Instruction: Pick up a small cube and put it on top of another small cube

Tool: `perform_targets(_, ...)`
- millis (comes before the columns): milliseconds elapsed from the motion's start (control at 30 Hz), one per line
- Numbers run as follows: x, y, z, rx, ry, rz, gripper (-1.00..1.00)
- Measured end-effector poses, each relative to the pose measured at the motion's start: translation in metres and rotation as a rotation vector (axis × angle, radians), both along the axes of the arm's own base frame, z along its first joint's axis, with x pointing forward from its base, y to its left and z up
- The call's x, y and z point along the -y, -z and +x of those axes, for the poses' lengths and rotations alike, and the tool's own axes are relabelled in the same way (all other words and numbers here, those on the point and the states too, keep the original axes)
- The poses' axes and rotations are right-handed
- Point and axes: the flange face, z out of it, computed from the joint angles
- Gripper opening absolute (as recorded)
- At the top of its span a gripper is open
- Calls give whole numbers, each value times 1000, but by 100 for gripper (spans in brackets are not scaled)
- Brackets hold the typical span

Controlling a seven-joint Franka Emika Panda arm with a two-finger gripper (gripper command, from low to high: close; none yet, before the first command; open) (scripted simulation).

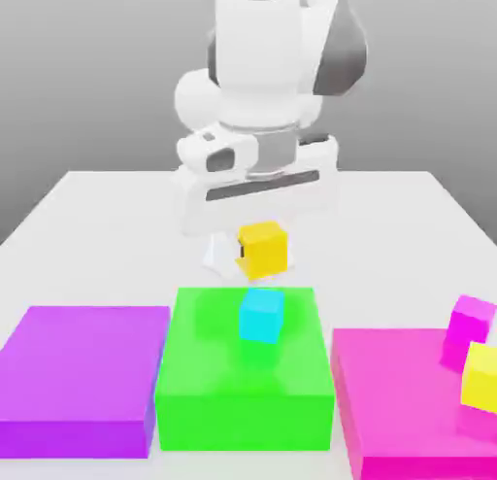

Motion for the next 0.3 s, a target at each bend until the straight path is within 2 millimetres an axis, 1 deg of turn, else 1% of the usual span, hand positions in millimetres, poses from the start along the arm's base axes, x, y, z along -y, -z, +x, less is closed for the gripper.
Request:
perform_targets(67, -1, 18, -2, 0, -10, -1, -100)
perform_targets(167, -2, 51, -4, -1, -13, -3, -100)
perform_targets(200, -2, 57, -4, 0, -13, -4, 100)
perform_targets(300, -2, 57, -4, 0, -13, -4, 100)
